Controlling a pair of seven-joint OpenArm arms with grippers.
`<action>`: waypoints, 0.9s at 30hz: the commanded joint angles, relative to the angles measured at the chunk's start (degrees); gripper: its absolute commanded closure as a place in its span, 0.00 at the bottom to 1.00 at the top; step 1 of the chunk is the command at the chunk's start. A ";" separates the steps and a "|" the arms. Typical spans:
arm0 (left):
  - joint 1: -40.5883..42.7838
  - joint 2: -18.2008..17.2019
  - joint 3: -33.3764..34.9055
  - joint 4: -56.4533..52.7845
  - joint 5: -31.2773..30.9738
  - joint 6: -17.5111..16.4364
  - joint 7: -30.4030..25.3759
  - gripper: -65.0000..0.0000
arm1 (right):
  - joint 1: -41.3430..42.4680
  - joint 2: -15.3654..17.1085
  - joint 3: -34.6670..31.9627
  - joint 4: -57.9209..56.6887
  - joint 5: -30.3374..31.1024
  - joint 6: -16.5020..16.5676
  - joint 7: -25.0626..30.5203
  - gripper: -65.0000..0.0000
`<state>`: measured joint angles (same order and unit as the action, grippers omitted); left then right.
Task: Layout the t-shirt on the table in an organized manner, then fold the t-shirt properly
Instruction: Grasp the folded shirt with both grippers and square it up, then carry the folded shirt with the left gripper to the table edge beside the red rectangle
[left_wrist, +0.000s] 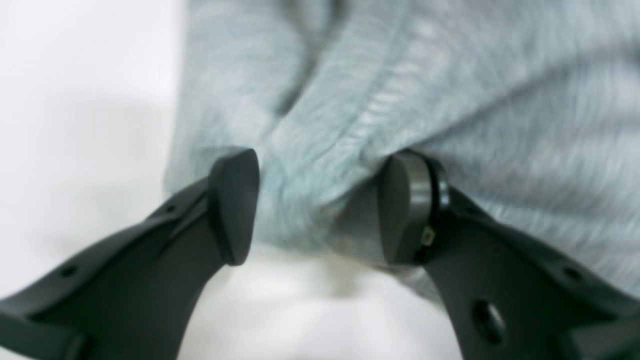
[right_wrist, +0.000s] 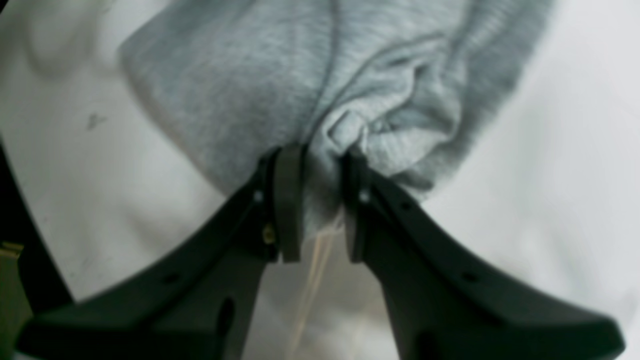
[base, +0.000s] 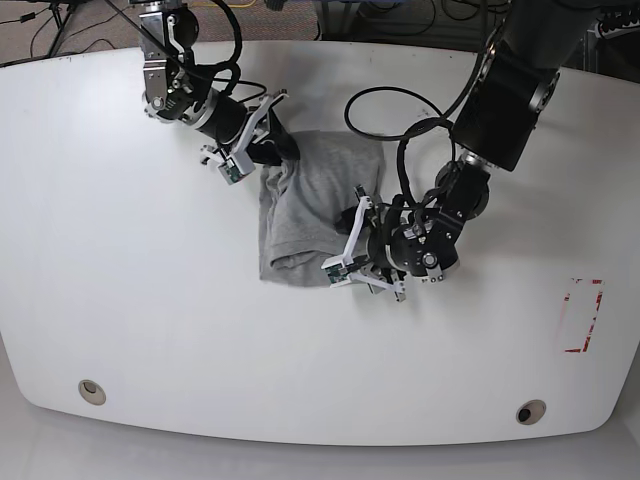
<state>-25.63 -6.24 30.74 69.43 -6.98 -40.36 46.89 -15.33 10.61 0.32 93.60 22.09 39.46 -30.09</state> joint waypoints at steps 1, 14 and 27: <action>-1.93 -0.05 -0.10 1.12 -0.36 0.36 -0.87 0.46 | 0.52 0.77 0.25 1.12 0.38 0.54 0.59 0.81; -2.81 -3.83 -0.81 13.34 -0.45 0.36 -0.61 0.46 | 1.13 2.80 5.53 9.39 0.46 -2.32 -3.45 0.33; 10.29 4.79 -14.35 29.52 0.08 1.37 0.09 0.46 | 4.30 3.23 14.32 17.91 0.46 -2.58 -11.10 0.24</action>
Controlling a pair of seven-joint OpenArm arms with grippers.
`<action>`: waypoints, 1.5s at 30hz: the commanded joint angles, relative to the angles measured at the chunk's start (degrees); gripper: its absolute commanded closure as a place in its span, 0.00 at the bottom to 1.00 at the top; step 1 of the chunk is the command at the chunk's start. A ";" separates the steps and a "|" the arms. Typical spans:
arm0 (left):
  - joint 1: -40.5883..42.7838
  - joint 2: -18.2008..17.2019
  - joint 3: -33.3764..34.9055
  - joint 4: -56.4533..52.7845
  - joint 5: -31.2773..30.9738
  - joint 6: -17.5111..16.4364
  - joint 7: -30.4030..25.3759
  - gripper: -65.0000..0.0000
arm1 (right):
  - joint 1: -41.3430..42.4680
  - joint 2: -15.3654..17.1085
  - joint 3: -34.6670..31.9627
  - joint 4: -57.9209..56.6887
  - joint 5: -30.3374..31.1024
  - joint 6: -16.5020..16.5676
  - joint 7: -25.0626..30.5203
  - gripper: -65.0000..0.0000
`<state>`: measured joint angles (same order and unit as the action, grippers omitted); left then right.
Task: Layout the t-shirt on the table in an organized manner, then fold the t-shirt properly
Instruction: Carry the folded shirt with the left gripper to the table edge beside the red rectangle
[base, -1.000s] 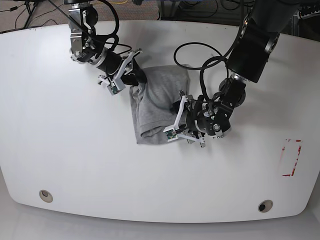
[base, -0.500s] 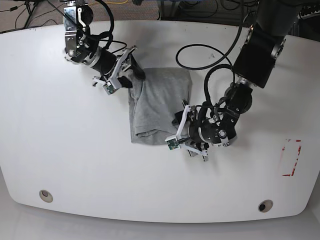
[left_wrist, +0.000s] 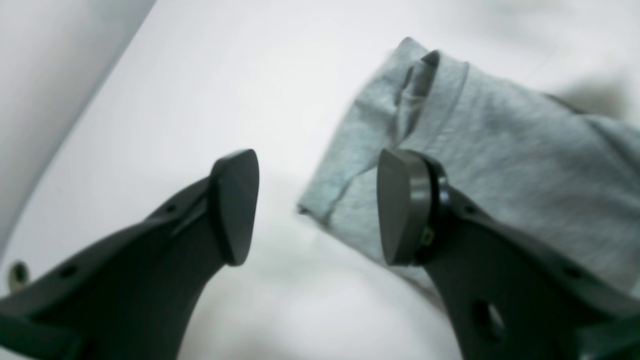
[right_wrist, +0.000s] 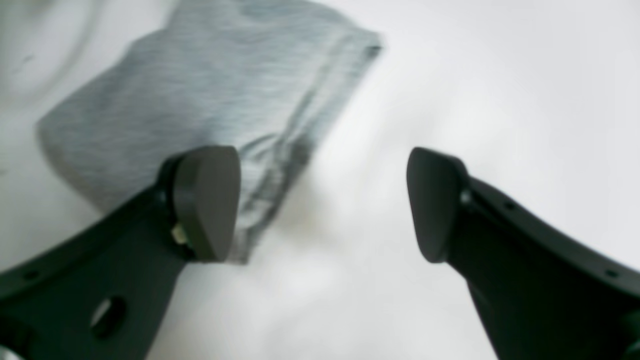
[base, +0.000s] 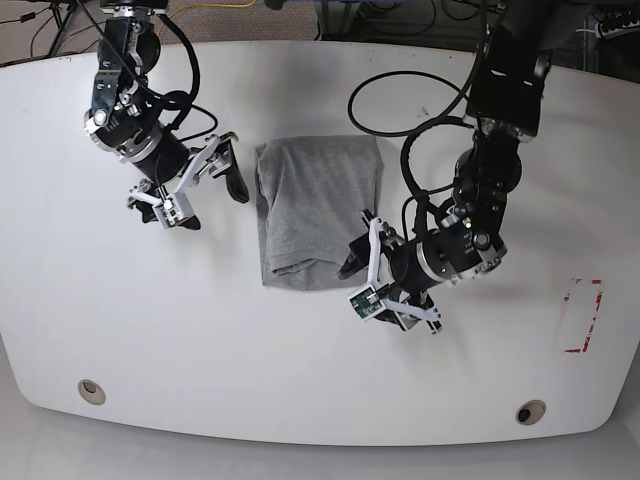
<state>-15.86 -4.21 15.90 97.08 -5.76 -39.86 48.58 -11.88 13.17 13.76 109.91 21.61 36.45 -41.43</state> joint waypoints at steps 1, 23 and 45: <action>1.40 3.64 0.49 1.96 -1.14 2.45 -1.68 0.46 | 0.85 0.68 1.23 1.61 1.03 0.43 0.16 0.24; 14.41 8.56 9.02 -15.19 8.09 32.08 -19.43 0.45 | 1.73 0.33 2.99 1.52 1.47 0.61 -0.20 0.24; 16.34 -13.86 1.55 -17.39 7.56 21.53 -18.91 0.45 | 1.64 0.24 3.08 1.61 1.56 0.70 -0.11 0.24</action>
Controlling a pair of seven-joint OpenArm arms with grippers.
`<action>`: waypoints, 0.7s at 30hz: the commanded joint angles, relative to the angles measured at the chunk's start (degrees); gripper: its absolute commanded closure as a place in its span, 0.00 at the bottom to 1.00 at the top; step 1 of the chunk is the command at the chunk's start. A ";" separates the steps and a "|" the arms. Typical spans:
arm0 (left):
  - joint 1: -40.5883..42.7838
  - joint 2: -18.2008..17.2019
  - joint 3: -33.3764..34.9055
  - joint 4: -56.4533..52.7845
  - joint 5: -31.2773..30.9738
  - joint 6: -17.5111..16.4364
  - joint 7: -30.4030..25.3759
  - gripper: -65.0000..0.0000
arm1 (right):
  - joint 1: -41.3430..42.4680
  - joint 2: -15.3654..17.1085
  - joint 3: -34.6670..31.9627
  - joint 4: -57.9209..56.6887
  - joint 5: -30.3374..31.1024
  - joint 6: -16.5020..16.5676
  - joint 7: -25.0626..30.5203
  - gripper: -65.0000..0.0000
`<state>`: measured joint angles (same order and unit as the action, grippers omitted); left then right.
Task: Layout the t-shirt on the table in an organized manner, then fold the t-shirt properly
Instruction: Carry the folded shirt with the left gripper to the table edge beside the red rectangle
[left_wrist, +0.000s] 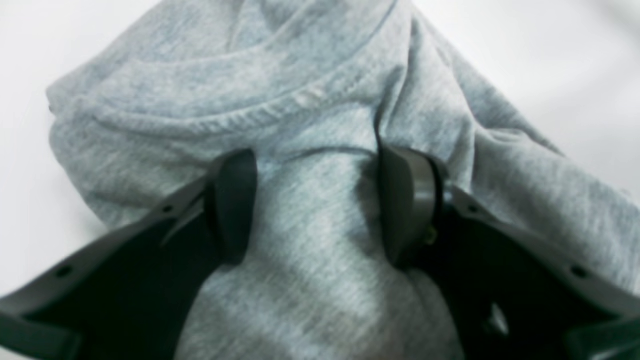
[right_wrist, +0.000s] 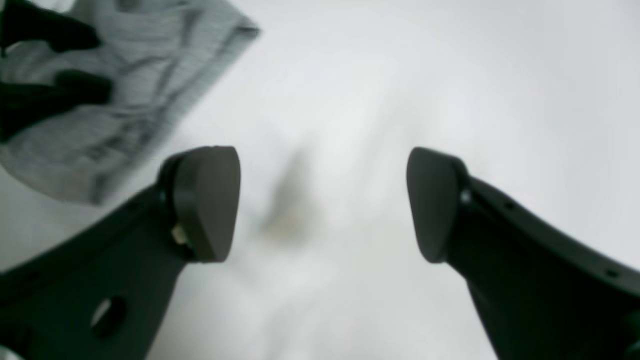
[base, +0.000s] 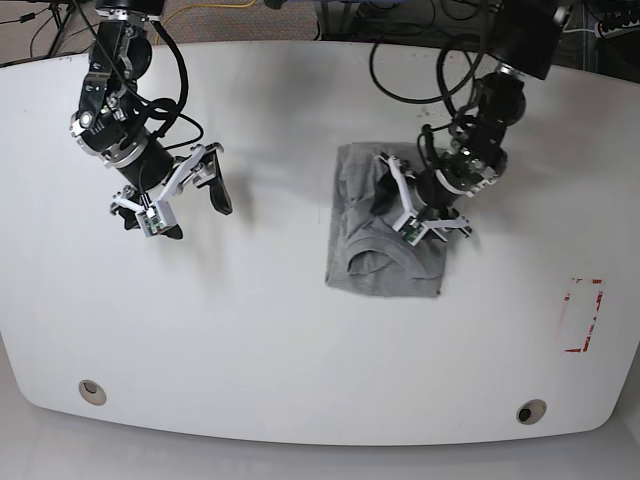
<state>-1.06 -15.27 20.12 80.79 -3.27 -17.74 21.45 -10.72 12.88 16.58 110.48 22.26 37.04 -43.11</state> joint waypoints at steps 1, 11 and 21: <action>1.98 -3.68 -4.60 -1.10 5.07 -2.35 8.57 0.45 | 0.48 0.52 0.26 1.04 0.90 0.11 1.57 0.24; 3.21 -11.77 -18.23 -1.37 5.60 -15.01 13.32 0.45 | 0.48 0.52 0.26 1.04 0.90 2.96 1.57 0.24; 8.31 -19.77 -27.46 -1.54 5.25 -15.63 13.40 0.45 | 0.48 0.52 0.26 1.04 0.90 2.96 1.57 0.24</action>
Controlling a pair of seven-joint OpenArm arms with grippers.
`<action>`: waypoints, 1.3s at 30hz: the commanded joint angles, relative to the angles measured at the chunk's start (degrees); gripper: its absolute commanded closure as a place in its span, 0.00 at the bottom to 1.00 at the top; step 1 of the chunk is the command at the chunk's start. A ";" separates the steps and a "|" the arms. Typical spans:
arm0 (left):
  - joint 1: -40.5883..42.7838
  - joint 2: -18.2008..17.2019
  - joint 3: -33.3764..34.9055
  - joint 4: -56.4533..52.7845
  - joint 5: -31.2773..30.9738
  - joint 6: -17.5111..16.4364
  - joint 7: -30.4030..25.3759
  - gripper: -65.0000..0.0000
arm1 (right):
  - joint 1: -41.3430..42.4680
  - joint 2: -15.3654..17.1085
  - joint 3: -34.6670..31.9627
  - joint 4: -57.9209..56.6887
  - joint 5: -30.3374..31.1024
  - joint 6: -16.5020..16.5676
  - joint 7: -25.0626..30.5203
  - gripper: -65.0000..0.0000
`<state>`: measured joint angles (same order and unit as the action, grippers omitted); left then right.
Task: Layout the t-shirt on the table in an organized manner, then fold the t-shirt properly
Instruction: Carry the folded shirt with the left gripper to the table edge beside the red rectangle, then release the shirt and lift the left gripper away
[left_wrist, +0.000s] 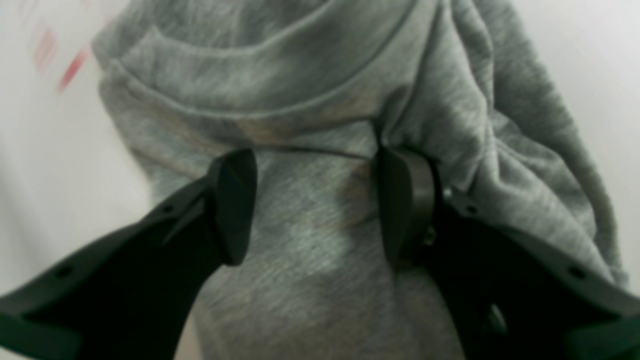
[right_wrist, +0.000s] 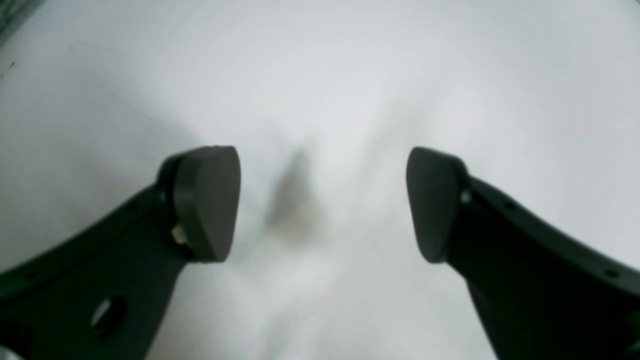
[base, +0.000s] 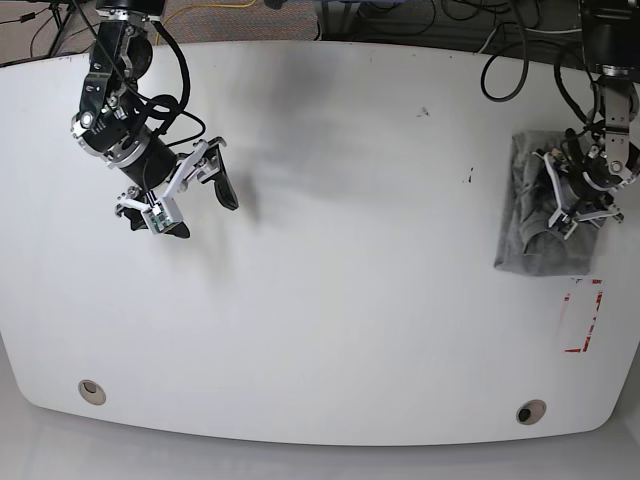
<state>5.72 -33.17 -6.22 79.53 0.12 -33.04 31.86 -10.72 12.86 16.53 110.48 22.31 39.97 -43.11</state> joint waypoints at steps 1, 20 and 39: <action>1.98 -2.30 -1.65 -0.27 1.86 -0.33 3.00 0.45 | 0.48 0.54 0.30 1.04 0.86 0.03 1.57 0.24; 3.21 -6.96 -12.64 0.52 2.03 -6.96 3.00 0.45 | -1.10 0.54 0.30 1.13 0.86 0.03 1.57 0.24; -3.56 -3.54 -12.11 27.68 1.42 -6.96 19.53 0.46 | -1.81 1.07 0.21 4.56 0.24 0.03 1.66 0.24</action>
<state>2.66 -37.80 -18.35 102.67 1.65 -40.32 49.52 -13.23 13.26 16.56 113.62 21.41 39.97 -43.11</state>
